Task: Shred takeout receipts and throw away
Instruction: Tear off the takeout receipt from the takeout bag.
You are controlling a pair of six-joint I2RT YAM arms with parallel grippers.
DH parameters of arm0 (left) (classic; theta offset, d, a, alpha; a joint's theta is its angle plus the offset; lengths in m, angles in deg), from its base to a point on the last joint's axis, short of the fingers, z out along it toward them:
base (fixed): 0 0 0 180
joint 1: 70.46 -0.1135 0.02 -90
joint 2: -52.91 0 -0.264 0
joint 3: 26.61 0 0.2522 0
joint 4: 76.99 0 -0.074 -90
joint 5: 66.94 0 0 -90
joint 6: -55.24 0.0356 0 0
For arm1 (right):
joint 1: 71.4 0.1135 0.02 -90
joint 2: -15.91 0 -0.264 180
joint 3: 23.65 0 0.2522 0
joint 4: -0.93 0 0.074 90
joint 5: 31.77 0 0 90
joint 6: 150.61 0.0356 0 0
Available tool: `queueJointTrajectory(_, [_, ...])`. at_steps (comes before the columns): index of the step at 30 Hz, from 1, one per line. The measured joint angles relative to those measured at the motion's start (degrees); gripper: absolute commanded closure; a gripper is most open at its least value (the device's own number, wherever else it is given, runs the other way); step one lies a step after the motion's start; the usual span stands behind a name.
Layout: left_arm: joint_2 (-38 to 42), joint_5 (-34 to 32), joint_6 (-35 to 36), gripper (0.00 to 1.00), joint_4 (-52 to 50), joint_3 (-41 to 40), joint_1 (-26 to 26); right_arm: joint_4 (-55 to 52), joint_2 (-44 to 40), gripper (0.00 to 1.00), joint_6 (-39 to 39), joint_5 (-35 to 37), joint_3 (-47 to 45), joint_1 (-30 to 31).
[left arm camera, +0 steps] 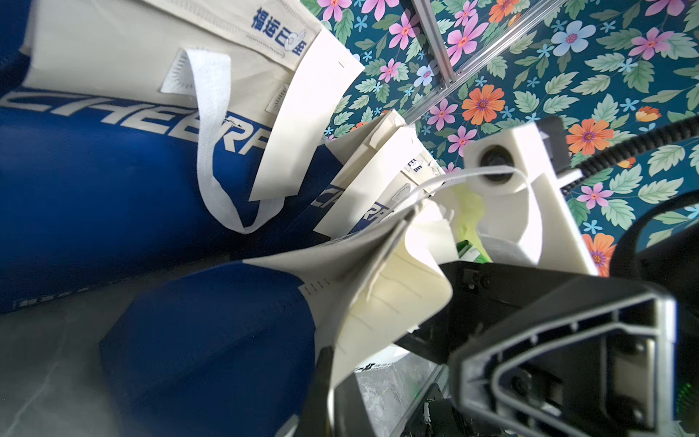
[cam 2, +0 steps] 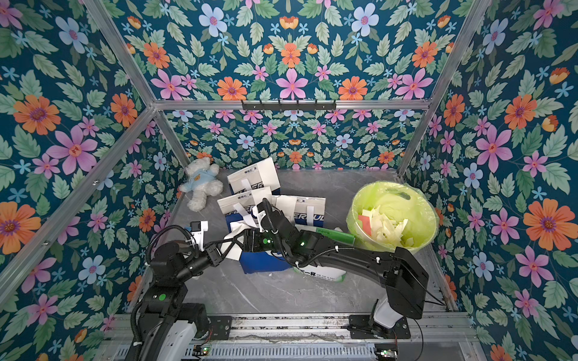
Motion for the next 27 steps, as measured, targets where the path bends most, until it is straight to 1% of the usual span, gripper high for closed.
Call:
queueJointTrajectory(9, [0.0, 0.0, 0.1, 1.00, 0.0, 0.0, 0.0, 0.7, 2.4, 0.30, -1.0, -0.1, 1.3, 0.0])
queueJointTrajectory(15, [0.1, 0.0, 0.1, 1.00, 0.0, 0.0, 0.0, 4.7, 3.8, 0.34, -1.4, -0.6, 1.3, 0.0])
queueJointTrajectory(20, [0.3, -0.4, 0.2, 1.00, -0.1, -0.3, 0.0, 10.6, 6.1, 0.50, -1.8, -0.8, 0.5, -0.1])
queueJointTrajectory(23, [0.3, -0.5, 0.4, 1.00, 0.0, -0.3, 0.0, 12.8, 6.6, 0.57, -1.6, -1.2, 0.1, -0.3])
queueJointTrajectory(26, [0.3, -0.7, 1.3, 1.00, 0.0, -0.4, 0.0, 14.1, 7.0, 0.72, -1.3, -1.5, 0.0, -0.5])
queueJointTrajectory(27, [0.3, -0.7, 1.4, 0.85, 0.0, -0.4, 0.0, 14.4, 7.0, 0.81, -1.1, -1.4, 0.0, -0.6])
